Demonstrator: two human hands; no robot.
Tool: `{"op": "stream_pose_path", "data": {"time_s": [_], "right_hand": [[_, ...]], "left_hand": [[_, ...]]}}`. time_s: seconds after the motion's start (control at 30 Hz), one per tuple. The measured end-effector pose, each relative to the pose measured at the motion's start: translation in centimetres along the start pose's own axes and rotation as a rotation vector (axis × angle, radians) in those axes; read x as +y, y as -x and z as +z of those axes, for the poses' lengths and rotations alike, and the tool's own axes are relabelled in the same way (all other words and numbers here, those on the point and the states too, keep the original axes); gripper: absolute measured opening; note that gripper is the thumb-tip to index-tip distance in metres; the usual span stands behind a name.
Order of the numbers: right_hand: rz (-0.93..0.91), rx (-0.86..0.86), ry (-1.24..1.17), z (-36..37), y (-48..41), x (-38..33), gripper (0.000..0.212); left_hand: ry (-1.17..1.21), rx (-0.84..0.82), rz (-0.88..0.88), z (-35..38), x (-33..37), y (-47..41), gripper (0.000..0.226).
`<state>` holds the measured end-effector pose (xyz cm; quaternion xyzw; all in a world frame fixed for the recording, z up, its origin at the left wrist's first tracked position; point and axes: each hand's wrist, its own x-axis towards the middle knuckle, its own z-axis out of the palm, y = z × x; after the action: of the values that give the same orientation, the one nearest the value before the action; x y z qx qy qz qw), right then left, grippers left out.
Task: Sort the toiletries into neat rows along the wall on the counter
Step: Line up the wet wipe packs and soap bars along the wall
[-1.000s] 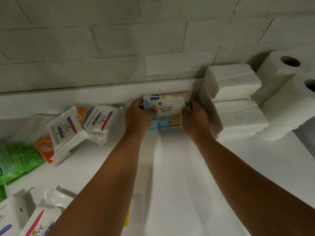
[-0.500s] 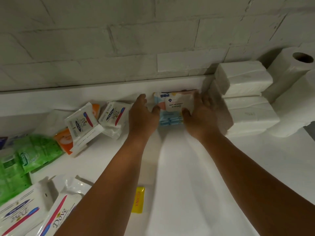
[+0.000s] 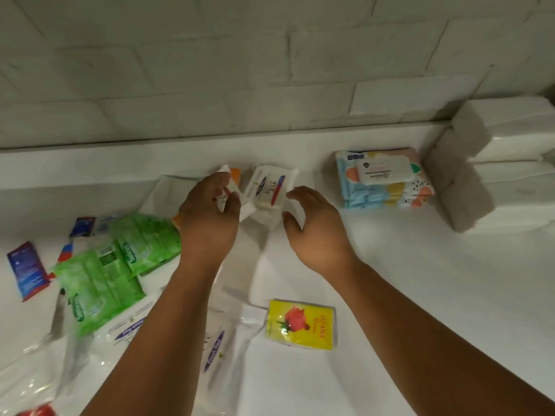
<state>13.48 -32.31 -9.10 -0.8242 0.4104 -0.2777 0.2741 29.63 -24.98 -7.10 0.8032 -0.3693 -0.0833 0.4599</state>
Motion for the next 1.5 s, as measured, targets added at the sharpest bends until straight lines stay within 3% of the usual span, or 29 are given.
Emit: {"op": "stream_pose_path", "data": {"time_s": [0.43, 0.57, 0.73, 0.9, 1.07, 1.23, 1.37, 1.5], "right_hand": [[0.285, 0.015, 0.094, 5.6, -2.1, -2.5, 0.034], [0.327, 0.04, 0.067, 5.5, -2.2, -3.2, 0.031], [0.446, 0.055, -0.023, 5.7, -2.3, -3.5, 0.038], [0.563, 0.086, -0.239, 5.9, -2.4, -3.7, 0.044], [0.61, 0.17, -0.497, 4.7, -2.4, -3.4, 0.037], [0.579, 0.26, -0.629, 3.8, -2.3, -3.0, 0.024], [0.586, 0.292, -0.679, 2.9, -1.5, -2.3, 0.03], [0.583, 0.298, -0.766, 1.8, -0.5, -1.1, 0.03]], "left_hand": [[0.113, -0.247, 0.12, 0.0, 1.0, -4.2, 0.039], [-0.055, -0.379, 0.087, 2.5, 0.8, -5.1, 0.05], [-0.322, -0.478, 0.086, 3.4, -0.3, -5.9, 0.043], [-0.355, -0.544, 0.094, 3.9, -1.8, -6.3, 0.046], [-0.268, -0.574, 0.027, 3.4, -1.4, -6.0, 0.045], [0.198, -0.749, -0.421, 3.7, -2.6, -5.1, 0.036], [0.256, -0.751, -0.428, 3.7, -2.8, -4.1, 0.028], [0.128, -0.581, -0.328, 3.8, -2.3, -4.1, 0.048]]}}
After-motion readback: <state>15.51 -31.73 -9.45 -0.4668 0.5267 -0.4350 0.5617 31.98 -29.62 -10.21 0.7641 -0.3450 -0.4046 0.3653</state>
